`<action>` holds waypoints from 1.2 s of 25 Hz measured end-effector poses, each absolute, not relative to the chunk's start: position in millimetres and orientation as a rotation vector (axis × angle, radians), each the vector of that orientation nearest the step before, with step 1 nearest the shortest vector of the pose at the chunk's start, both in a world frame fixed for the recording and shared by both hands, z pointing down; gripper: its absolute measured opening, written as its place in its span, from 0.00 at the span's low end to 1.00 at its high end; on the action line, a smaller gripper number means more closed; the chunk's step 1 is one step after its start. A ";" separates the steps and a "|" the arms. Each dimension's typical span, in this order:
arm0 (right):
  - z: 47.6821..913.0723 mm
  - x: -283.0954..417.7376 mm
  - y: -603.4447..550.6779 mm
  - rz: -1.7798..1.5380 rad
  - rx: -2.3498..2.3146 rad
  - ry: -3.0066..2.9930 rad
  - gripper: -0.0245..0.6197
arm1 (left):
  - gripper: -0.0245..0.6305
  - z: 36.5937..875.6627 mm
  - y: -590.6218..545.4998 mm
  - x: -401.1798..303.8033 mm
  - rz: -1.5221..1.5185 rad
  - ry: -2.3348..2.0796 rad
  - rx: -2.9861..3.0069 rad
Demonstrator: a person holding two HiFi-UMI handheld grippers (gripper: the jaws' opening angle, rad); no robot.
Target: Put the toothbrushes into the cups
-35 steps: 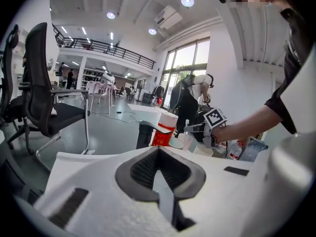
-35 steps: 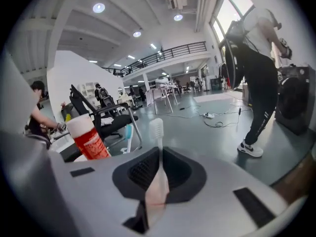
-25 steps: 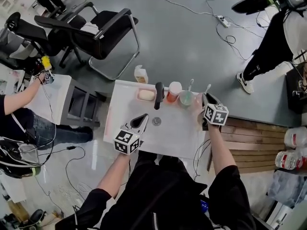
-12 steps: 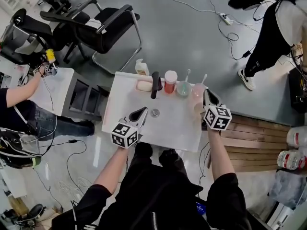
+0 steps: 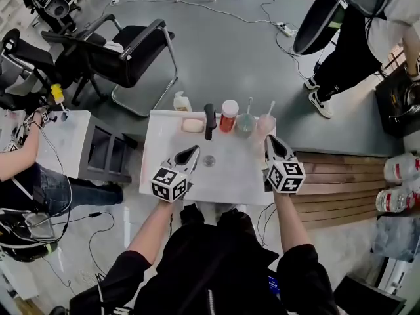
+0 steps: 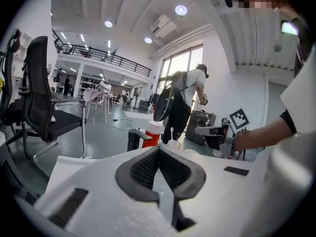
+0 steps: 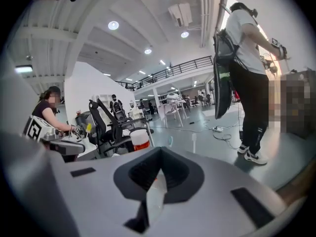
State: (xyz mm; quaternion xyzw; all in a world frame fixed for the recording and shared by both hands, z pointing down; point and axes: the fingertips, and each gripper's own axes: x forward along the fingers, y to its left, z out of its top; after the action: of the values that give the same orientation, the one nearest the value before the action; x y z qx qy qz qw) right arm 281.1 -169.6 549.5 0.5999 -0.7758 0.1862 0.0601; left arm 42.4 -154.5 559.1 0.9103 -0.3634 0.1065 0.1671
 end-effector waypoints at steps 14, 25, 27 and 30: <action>557.7 81.7 -174.1 0.573 1.499 -2.523 0.05 | 0.04 562.3 -153.4 -95.4 0.261 -1.203 2.510; 576.5 -75.8 -184.4 0.632 1.140 -2.616 0.05 | 0.04 572.2 -129.1 -225.2 0.242 -1.445 2.331; 579.3 -93.4 -184.3 0.635 1.102 -2.622 0.05 | 0.04 575.2 -123.2 -241.0 0.241 -1.472 2.307; 589.3 -122.9 -181.5 0.644 1.041 -2.616 0.05 | 0.04 580.6 -115.0 -261.7 0.237 -1.496 2.284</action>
State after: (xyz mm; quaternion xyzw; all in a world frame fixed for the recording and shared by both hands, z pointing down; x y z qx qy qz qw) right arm -122.9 -181.5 589.3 0.3577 -0.8984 0.2211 0.1265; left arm -261.7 -115.0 580.6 0.8167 -0.5349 0.0847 0.1994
